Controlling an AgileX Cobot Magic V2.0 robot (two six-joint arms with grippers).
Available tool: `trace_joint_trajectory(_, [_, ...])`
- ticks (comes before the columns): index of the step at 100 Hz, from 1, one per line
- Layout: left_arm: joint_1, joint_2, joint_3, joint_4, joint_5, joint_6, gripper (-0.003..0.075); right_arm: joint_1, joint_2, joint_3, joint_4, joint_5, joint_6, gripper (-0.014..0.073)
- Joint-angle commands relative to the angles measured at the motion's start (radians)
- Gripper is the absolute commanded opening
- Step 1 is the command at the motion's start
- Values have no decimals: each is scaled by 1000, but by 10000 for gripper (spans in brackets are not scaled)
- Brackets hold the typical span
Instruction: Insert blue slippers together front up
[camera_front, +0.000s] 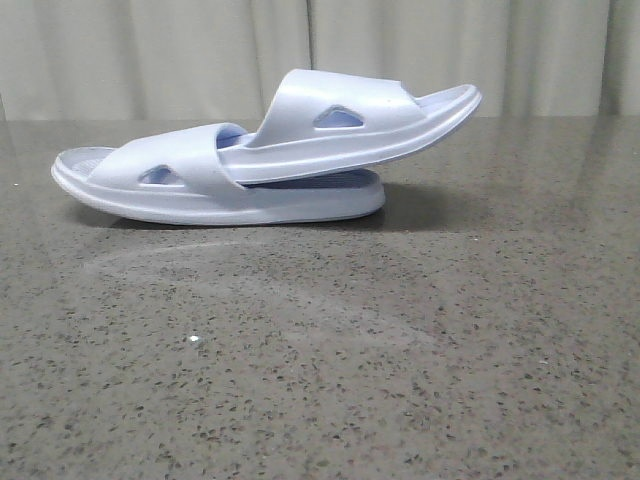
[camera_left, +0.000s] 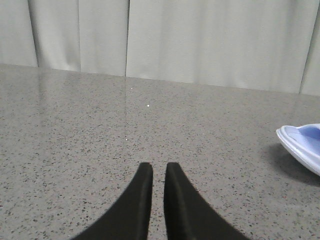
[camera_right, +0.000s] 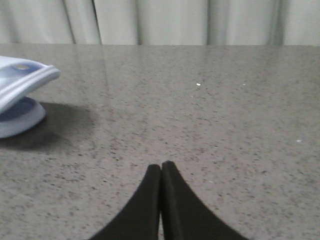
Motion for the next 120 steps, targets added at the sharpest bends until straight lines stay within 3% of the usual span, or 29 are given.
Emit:
trace_joint_trajectory(1, [1, -29, 8, -9, -75, -1, 15, -5, 7, -20, -422, -84, 399, -78])
trace_joint_trajectory(6, [1, -29, 8, -9, -75, -1, 15, -12, 2, 1, -524, -113, 509, -78])
trace_joint_trajectory(24, [1, -29, 8, -9, -75, -1, 15, -14, -74, 135, -524, -251, 515, -78])
trace_joint_trajectory(35, [1, -29, 8, -9, -75, -1, 15, -14, -181, 185, -524, -201, 515, -78])
trace_joint_trajectory(49, [1, -29, 8, -9, -75, -1, 15, -30, -327, 183, -550, -39, 513, -78])
trace_joint_trajectory(60, [1, -29, 8, -9, -75, -1, 15, -53, -319, 185, -554, -2, 513, -78])
trace_joint_trajectory(120, [1, -29, 8, -9, -75, -1, 15, -53, -319, 185, -565, -2, 513, -78])
